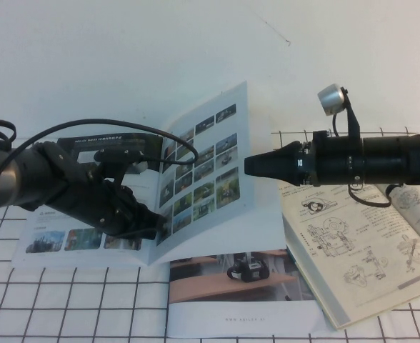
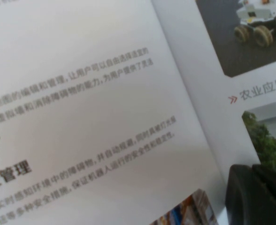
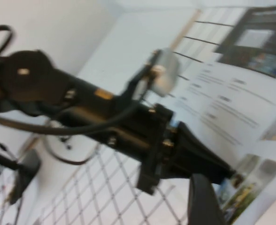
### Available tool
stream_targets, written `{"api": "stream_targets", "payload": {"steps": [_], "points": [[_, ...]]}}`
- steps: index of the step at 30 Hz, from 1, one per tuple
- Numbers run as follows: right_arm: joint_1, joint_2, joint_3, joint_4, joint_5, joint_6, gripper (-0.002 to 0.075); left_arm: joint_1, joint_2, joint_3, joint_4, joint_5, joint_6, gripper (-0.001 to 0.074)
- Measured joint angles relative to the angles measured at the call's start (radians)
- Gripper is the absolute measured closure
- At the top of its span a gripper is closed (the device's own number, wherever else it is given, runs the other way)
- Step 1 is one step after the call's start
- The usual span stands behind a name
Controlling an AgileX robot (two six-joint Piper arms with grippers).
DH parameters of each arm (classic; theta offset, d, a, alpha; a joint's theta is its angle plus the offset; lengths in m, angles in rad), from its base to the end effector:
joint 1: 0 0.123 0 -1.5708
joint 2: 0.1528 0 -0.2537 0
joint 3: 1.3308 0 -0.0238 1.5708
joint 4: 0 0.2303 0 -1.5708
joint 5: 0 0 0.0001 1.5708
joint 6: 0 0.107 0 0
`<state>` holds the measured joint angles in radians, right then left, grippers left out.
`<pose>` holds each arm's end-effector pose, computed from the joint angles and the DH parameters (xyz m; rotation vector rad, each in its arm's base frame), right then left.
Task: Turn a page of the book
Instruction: Open the closed book
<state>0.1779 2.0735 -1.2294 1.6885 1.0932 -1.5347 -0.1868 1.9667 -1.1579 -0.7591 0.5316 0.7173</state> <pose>0.3590 0.1605 0.1577 -0.5637 2.0012 1.4064 0.3508 -0.1044 0.1147 0.4008 2.6499 -0.5279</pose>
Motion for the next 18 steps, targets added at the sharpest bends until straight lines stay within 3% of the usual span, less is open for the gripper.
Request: {"api": "stream_targets", "payload": {"steps": [18], "points": [[0.073, 0.0, -0.057, 0.0, 0.062, -0.156, 0.0378, 0.007, 0.0, 0.0, -0.002, 0.005, 0.0, 0.0737]]}}
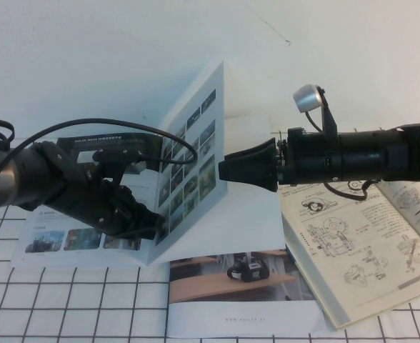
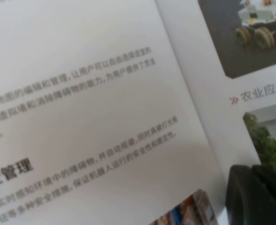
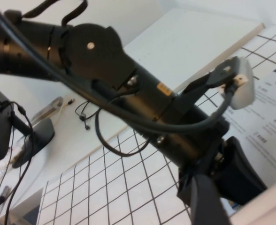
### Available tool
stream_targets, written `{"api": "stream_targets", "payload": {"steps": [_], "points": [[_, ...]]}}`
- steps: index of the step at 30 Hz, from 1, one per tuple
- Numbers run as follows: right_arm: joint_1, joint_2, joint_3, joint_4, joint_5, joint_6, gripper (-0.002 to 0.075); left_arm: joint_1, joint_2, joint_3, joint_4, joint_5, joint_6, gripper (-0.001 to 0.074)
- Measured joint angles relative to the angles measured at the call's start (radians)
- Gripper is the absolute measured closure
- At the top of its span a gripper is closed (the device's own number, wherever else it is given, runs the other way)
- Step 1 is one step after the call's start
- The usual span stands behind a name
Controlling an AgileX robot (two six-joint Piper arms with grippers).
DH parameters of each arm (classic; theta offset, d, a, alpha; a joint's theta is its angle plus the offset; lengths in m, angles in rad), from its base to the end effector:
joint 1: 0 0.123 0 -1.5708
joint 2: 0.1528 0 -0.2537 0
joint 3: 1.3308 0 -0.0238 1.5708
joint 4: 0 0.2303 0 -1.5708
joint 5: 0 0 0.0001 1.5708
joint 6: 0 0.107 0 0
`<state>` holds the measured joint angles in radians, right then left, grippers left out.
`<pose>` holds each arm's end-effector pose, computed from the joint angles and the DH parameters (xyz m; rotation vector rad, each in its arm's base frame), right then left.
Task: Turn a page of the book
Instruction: Open the closed book
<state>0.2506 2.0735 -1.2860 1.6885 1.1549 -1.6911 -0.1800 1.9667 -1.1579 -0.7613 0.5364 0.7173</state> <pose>0.3503 0.1900 0.1749 -0.8280 1.8102 1.3970 0.3511 -0.1023 0.1147 0.3914 2.6531 -0.5315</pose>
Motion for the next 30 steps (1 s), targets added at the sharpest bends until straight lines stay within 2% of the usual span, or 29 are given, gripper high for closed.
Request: {"api": "stream_targets", "payload": {"steps": [4, 8, 30], "points": [[0.016, 0.0, 0.0, 0.0, 0.0, -0.026, 0.0431, 0.0, 0.0, 0.0, 0.0, 0.0, 0.0, 0.0737], [0.018, 0.0, 0.0, 0.0, 0.0, -0.043, 0.0452, 0.0, 0.0, 0.0, 0.0, 0.0, 0.0, 0.0737], [0.028, 0.01, -0.08, 0.0, 0.006, -0.01, 0.046, 0.0, 0.0, 0.0, -0.002, 0.0, -0.004, 0.0737]]}}
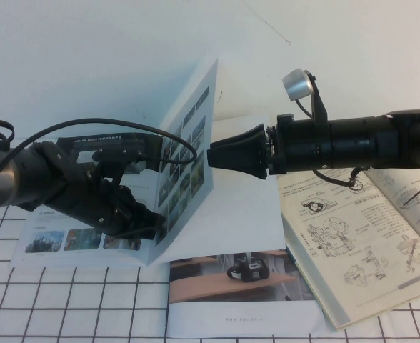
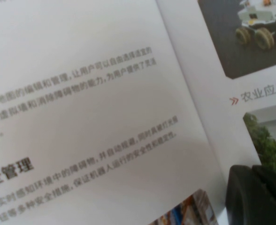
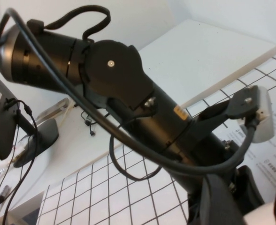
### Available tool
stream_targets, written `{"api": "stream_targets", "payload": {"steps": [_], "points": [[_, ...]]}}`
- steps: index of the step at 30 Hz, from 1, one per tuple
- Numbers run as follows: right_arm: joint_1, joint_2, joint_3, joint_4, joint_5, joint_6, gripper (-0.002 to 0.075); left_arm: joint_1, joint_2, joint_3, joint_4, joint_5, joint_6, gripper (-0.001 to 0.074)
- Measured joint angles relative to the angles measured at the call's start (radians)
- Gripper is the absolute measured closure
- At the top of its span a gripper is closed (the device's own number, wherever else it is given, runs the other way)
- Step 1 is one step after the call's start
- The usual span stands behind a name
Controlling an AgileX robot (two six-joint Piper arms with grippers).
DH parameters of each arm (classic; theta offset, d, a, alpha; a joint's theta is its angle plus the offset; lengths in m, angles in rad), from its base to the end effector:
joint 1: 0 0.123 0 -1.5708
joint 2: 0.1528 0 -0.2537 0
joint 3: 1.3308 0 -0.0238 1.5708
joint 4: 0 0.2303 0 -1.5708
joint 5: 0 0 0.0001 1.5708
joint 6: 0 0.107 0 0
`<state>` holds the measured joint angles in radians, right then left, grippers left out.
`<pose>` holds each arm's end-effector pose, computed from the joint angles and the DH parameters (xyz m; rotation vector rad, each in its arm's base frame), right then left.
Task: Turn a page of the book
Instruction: Open the closed book
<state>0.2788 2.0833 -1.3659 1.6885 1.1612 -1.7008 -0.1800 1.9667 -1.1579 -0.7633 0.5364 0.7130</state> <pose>0.3556 0.2032 0.1904 -0.8940 1.7279 1.3849 0.3512 -0.1024 0.1148 0.3835 2.6543 -0.5345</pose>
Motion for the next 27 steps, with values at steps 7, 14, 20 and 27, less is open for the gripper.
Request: {"api": "stream_targets", "payload": {"steps": [7, 14, 20, 27], "points": [[0.017, 0.006, 0.0, 0.0, 0.002, -0.013, 0.0465, 0.0, 0.0, 0.0, -0.002, 0.0, 0.0, 0.0738], [0.017, 0.006, 0.0, 0.0, 0.002, -0.018, 0.0497, 0.0, 0.0, 0.0, -0.002, 0.0, 0.002, 0.0738], [0.031, 0.006, 0.0, 0.0, 0.002, -0.027, 0.0498, 0.013, -0.021, -0.022, 0.009, 0.009, 0.013, 0.0738], [0.084, 0.006, 0.0, 0.0, -0.081, -0.033, 0.0501, 0.057, -0.117, -0.149, 0.019, 0.124, 0.011, 0.0738]]}}
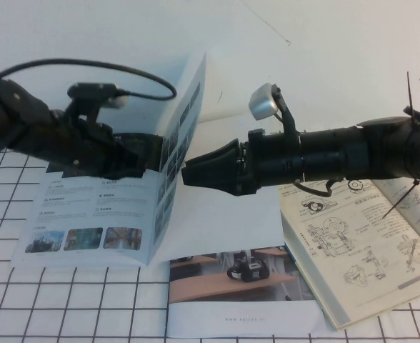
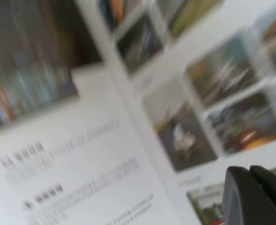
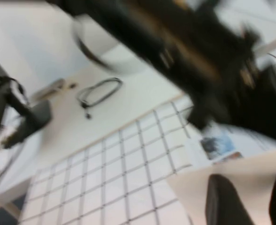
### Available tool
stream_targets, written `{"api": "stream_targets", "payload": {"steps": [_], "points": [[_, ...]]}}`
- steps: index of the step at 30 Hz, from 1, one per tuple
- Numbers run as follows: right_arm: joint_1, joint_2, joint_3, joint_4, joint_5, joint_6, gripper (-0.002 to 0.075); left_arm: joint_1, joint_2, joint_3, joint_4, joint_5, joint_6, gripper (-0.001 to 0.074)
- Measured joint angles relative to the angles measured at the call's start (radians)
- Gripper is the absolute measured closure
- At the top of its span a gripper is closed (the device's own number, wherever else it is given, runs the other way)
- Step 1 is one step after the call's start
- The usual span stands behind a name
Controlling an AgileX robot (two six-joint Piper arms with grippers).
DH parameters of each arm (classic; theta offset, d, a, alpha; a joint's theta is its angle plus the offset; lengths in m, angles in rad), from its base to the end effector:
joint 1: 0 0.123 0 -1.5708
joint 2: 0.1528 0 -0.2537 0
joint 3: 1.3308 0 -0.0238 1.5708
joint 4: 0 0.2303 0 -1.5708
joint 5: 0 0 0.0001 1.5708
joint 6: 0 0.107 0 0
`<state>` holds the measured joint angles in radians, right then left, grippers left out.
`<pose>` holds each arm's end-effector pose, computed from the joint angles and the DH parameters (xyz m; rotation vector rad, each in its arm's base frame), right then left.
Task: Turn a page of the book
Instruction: Open the closed book
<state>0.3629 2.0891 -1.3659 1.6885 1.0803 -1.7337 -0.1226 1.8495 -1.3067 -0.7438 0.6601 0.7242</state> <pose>0.3446 0.2312 0.1831 -0.9654 1.7417 1.3384 0.3697 -0.0904 0.1929 0.4382 2.4661 -0.5536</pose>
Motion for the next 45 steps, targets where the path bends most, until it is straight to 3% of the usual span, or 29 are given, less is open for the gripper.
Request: {"api": "stream_targets", "payload": {"steps": [7, 14, 23, 29, 36, 45], "points": [[0.085, 0.0, 0.0, 0.0, -0.226, -0.061, 0.0501, 0.056, -0.153, -0.117, 0.009, 0.072, -0.017, 0.0738], [0.219, 0.0, 0.0, 0.001, -0.38, -0.147, 0.0501, 0.06, -0.272, -0.127, -0.001, 0.124, -0.025, 0.0738], [0.328, 0.041, -0.01, 0.009, -0.479, -0.176, 0.0501, 0.035, -0.311, -0.127, -0.28, 0.205, 0.074, 0.0738], [0.33, 0.067, -0.012, 0.01, -0.491, -0.146, 0.0501, -0.076, -0.274, -0.127, -0.105, 0.158, 0.103, 0.0738], [0.33, 0.069, -0.019, 0.016, -0.491, -0.13, 0.0501, -0.167, -0.085, -0.127, 0.07, 0.049, 0.09, 0.0738], [0.334, 0.092, -0.017, 0.006, -0.479, -0.106, 0.0503, -0.167, -0.021, -0.133, 0.44, 0.011, -0.306, 0.0738]]}}
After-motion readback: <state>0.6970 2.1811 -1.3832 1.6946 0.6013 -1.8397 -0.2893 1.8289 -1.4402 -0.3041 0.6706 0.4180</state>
